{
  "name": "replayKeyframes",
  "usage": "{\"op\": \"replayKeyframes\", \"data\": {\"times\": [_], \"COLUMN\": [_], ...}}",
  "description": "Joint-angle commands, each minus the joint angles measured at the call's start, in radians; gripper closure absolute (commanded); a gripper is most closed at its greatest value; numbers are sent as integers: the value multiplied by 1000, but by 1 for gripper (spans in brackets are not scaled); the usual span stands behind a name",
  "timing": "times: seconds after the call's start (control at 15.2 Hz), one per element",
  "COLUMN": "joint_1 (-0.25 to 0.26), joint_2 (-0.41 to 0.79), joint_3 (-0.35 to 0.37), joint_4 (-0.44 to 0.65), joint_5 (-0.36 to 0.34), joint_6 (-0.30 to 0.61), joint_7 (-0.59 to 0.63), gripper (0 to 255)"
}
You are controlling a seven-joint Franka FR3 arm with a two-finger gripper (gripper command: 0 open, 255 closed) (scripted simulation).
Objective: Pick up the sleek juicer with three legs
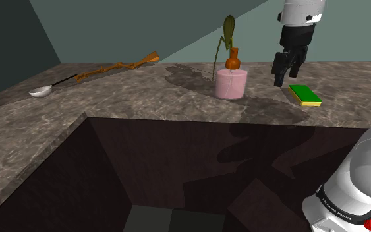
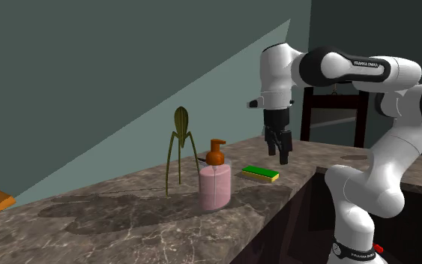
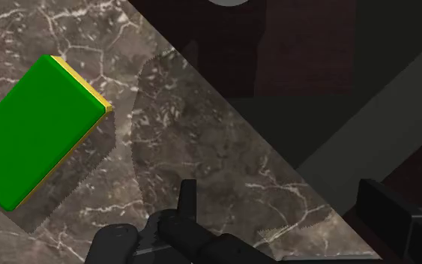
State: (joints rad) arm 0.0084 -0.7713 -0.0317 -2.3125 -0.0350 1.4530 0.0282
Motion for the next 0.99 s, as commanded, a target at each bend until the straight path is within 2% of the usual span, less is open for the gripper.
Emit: {"op": "replayKeyframes", "data": {"times": [0.0, 0.46, 0.92], "joint_1": [0, -34, -68], "joint_2": [0, 200, 394], "joint_3": [0, 23, 40], "joint_4": [0, 168, 381], "joint_5": [0, -14, -47], "joint_6": [0, 134, 215], "joint_7": [0, 99, 198], "gripper": [0, 0, 0]}}
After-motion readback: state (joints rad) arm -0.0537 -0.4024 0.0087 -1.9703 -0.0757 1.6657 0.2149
